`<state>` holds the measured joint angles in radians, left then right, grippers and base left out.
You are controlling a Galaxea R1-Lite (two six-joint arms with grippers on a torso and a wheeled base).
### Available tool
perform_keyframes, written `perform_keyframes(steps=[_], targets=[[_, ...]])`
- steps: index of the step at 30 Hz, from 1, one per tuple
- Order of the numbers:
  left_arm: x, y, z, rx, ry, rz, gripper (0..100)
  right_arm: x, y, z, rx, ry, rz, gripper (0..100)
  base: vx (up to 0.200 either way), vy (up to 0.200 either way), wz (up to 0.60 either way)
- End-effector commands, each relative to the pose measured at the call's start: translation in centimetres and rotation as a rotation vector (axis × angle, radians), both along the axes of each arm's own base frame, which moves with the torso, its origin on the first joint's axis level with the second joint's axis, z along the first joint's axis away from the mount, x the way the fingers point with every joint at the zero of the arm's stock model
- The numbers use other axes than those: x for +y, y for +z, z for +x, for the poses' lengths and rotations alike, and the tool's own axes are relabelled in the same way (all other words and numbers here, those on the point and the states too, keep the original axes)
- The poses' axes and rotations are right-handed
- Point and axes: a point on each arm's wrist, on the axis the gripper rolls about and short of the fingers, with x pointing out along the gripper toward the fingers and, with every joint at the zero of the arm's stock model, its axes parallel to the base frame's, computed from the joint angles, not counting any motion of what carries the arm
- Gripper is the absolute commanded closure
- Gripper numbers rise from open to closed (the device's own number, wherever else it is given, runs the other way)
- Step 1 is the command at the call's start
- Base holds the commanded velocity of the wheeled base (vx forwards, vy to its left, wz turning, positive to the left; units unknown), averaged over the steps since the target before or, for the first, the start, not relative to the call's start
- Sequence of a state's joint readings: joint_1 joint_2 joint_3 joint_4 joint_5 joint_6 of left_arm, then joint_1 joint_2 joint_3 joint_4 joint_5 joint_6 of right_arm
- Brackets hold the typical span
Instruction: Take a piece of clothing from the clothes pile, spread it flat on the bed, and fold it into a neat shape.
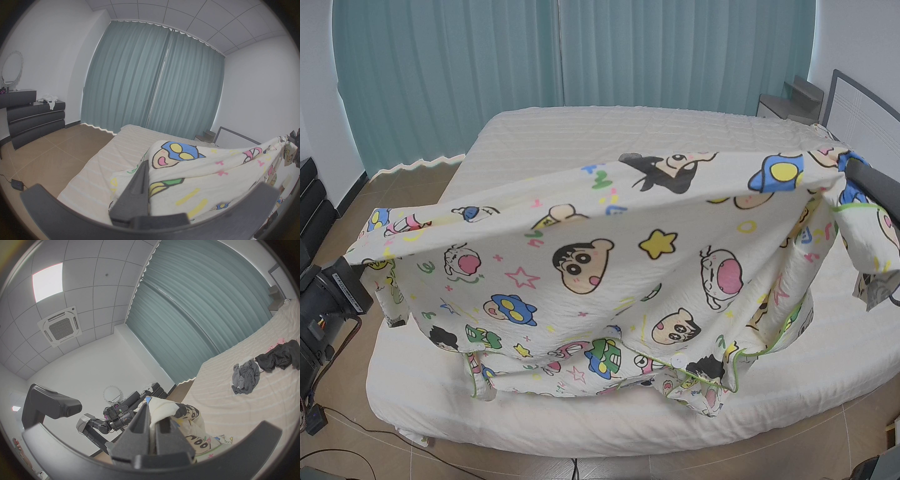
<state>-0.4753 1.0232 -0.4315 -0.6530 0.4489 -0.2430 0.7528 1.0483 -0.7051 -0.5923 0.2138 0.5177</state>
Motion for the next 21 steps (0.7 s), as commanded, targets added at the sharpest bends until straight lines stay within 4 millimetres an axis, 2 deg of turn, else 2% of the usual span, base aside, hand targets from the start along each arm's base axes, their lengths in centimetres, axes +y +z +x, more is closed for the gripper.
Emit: perform_keyframes(steps=[1,5,10,21], targets=[[0.0,-0.2,0.0,0.007,-0.001,0.003,100,0.2,0.1,0.4,0.005,-0.008,-0.003,100,0.0,0.0,0.0],[-0.1,-0.1,0.1,0.007,-0.003,0.003,100,0.2,0.3,0.4,-0.001,-0.006,0.004,100,0.0,0.0,0.0],[-0.3,-1.5,0.5,0.062,-0.008,0.014,100,0.9,-1.6,1.5,0.068,-0.021,-0.048,100,0.0,0.0,0.0],[0.1,-0.5,-0.4,0.007,-0.019,-0.017,100,-0.6,-0.1,-0.3,-0.004,0.029,0.003,100,0.0,0.0,0.0]])
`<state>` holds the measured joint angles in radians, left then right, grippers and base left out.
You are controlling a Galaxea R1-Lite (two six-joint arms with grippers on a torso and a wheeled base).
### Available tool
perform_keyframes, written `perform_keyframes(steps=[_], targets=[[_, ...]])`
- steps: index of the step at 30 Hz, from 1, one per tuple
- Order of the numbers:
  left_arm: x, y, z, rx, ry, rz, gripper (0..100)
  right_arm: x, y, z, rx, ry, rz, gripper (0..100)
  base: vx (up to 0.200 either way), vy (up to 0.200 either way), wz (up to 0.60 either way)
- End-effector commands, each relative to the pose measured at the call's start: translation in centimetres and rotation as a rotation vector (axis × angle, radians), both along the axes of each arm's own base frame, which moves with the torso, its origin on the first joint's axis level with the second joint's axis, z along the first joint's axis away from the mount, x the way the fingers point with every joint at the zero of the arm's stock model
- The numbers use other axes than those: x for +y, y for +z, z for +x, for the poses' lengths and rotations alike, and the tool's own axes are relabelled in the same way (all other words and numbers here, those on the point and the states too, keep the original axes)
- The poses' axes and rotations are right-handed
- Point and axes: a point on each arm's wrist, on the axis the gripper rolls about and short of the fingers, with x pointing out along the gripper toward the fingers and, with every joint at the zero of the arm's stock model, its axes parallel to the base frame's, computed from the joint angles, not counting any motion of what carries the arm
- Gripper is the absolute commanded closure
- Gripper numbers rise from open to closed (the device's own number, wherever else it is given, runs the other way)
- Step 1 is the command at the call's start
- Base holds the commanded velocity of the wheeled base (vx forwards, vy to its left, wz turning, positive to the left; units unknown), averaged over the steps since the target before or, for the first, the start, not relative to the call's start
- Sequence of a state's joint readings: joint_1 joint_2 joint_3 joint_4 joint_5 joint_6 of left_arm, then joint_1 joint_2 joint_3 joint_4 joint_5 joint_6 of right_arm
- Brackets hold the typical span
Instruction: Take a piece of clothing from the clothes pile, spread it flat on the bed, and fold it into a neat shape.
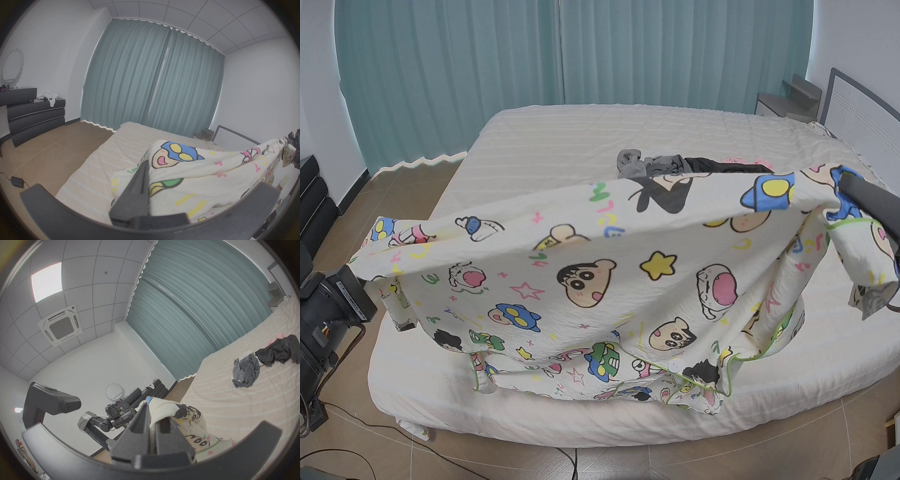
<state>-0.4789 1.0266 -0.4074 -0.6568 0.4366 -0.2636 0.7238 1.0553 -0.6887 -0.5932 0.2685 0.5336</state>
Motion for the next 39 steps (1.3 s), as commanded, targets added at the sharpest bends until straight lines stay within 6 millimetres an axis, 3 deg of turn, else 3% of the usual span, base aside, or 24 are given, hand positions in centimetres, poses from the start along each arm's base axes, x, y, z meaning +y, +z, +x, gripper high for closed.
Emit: perform_keyframes(steps=[1,13,21,28,39], targets=[[0.2,0.2,-0.5,-0.018,-0.001,-0.01,100,-0.8,0.5,-0.9,-0.031,0.003,0.024,100,0.0,0.0,0.0],[0.9,1.1,-1.7,-0.077,0.001,-0.033,100,-2.0,1.8,-2.4,-0.097,0.028,0.067,100,-0.2,0.0,0.0],[0.8,0.4,-1.6,-0.03,-0.002,-0.008,100,-1.3,1.1,-1.1,-0.059,0.003,0.039,100,0.0,0.0,0.0],[0.6,0.8,-1.2,-0.019,-0.003,-0.004,100,-1.3,1.8,-0.5,-0.065,0.004,0.039,100,0.0,0.0,0.0],[-1.4,-2.8,3.6,0.2,0.026,0.071,100,0.6,-1.3,5.9,0.081,-0.122,-0.084,100,0.0,0.0,0.0]])
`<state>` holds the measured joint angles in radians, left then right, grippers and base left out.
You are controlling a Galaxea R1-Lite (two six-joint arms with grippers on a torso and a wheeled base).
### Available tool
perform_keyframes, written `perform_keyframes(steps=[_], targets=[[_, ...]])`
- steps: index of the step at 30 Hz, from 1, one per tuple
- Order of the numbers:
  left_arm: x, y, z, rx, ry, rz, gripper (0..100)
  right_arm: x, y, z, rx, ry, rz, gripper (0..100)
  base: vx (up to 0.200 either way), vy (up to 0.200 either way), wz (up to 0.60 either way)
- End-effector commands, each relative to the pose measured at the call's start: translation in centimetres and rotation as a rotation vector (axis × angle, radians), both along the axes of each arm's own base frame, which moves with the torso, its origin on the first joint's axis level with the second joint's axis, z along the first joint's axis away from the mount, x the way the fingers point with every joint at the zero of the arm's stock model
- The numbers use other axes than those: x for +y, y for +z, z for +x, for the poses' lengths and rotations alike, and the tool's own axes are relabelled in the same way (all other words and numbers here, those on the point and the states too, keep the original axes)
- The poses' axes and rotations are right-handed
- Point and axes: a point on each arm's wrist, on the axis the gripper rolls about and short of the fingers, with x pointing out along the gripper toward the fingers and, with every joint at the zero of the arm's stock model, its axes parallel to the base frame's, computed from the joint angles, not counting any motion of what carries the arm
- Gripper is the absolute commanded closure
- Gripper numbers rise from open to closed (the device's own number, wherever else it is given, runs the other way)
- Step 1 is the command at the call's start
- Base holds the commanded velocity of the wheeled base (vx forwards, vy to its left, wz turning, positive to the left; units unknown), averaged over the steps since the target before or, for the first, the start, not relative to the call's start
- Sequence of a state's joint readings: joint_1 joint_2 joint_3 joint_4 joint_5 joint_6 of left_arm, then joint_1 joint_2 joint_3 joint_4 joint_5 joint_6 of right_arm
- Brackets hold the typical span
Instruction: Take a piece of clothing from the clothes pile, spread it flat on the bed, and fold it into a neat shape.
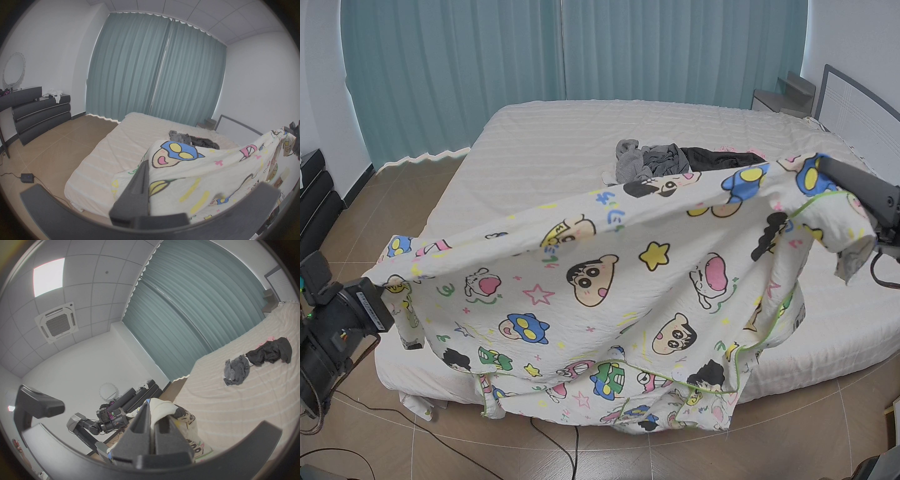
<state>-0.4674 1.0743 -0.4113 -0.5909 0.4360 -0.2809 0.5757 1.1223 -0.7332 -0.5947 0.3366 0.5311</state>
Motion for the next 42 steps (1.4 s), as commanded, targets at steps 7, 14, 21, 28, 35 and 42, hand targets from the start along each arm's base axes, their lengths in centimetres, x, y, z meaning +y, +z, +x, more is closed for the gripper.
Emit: perform_keyframes(steps=[7,14,21,28,35,42], targets=[[-1.7,-1.9,7.1,0.131,0.087,0.021,100,2.2,-3.7,7.2,0.112,-0.099,-0.075,100,0.171,0.0,0.0],[-2.3,-3.3,11.8,0.169,0.131,0.029,100,2.3,-5.9,10.6,0.156,-0.158,-0.095,100,0.2,0.0,0.0],[-2.9,-5.8,16.3,0.184,0.165,0.036,100,3.0,-8.4,14.1,0.181,-0.187,-0.105,100,0.057,0.0,0.0],[-3.2,-9.1,24.0,0.188,0.221,0.036,100,5.2,-12.8,20.4,0.235,-0.291,-0.125,100,0.0,0.0,0.0],[-3.2,-11.6,28.8,0.175,0.253,0.03,100,6.2,-15.8,25.1,0.259,-0.398,-0.127,100,0.0,0.0,0.0],[-3.2,-12.8,30.9,0.162,0.264,0.02,100,6.9,-17.2,28.5,0.221,-0.498,-0.096,100,0.0,0.0,0.0]])
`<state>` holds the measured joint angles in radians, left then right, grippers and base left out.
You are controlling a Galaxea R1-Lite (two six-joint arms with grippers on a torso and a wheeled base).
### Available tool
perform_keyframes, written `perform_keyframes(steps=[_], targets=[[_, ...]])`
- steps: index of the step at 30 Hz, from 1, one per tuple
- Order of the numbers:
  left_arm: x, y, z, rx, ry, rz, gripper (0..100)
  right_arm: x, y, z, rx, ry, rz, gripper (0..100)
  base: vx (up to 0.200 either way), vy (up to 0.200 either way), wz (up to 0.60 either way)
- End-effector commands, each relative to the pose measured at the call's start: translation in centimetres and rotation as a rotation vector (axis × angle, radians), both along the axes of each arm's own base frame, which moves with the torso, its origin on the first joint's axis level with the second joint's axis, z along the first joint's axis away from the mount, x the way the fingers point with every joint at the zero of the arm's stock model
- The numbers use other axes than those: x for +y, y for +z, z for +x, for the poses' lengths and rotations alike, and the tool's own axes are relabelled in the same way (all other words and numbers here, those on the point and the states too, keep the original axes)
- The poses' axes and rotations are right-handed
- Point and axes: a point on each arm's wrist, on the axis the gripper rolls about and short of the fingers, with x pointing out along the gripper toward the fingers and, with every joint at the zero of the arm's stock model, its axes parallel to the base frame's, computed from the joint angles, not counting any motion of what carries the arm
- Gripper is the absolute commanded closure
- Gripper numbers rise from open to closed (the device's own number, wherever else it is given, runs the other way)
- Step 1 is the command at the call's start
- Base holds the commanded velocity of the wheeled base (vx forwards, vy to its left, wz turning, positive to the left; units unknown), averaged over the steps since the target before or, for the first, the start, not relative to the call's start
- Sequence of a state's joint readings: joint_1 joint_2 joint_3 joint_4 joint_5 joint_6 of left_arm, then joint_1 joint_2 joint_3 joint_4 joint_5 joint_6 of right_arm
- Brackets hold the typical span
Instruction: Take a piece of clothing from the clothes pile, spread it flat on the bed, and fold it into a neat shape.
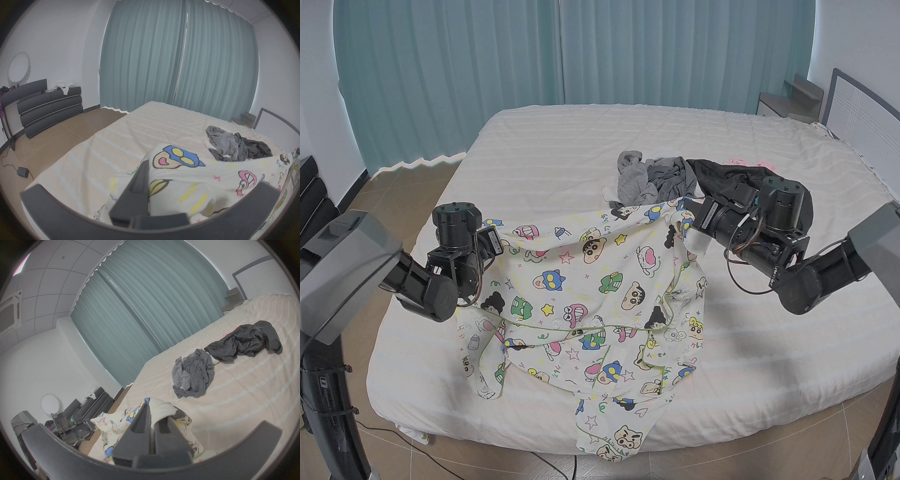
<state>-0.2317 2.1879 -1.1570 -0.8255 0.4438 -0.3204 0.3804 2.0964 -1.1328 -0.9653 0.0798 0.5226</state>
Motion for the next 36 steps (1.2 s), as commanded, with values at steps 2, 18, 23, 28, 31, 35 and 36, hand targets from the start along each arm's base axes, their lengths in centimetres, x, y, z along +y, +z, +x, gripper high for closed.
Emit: perform_keyframes(steps=[2,18,23,28,31,35,36], targets=[[0.0,-3.6,2.6,0.04,0.016,0.006,0,0.8,-4.2,3.5,0.042,-0.048,-0.019,0,0.0,0.0,0.0],[2.9,-1.9,6.6,-0.101,0.142,-0.015,0,-0.2,-4.8,9.9,-0.035,-0.255,0.1,0,0.0,0.0,0.0],[4.5,-1.0,7.4,-0.136,0.175,-0.016,0,-0.6,-5.1,10.0,0.032,-0.253,0.129,0,0.0,0.0,0.0],[6.0,-0.8,7.9,-0.124,0.208,-0.017,0,-0.7,-3.3,9.7,0.088,-0.211,0.319,0,0.0,0.0,0.0],[6.2,-0.8,7.8,-0.121,0.212,-0.019,0,-0.7,-4.1,9.8,0.208,-0.196,0.351,0,0.0,0.0,0.0],[6.3,-0.5,6.5,-0.096,0.214,-0.025,0,-2.2,-2.0,11.1,0.241,-0.232,0.533,0,0.0,0.0,0.0],[6.3,-0.4,6.3,-0.094,0.212,-0.025,0,-2.3,-1.7,11.1,0.243,-0.236,0.547,0,0.0,0.0,0.0]])
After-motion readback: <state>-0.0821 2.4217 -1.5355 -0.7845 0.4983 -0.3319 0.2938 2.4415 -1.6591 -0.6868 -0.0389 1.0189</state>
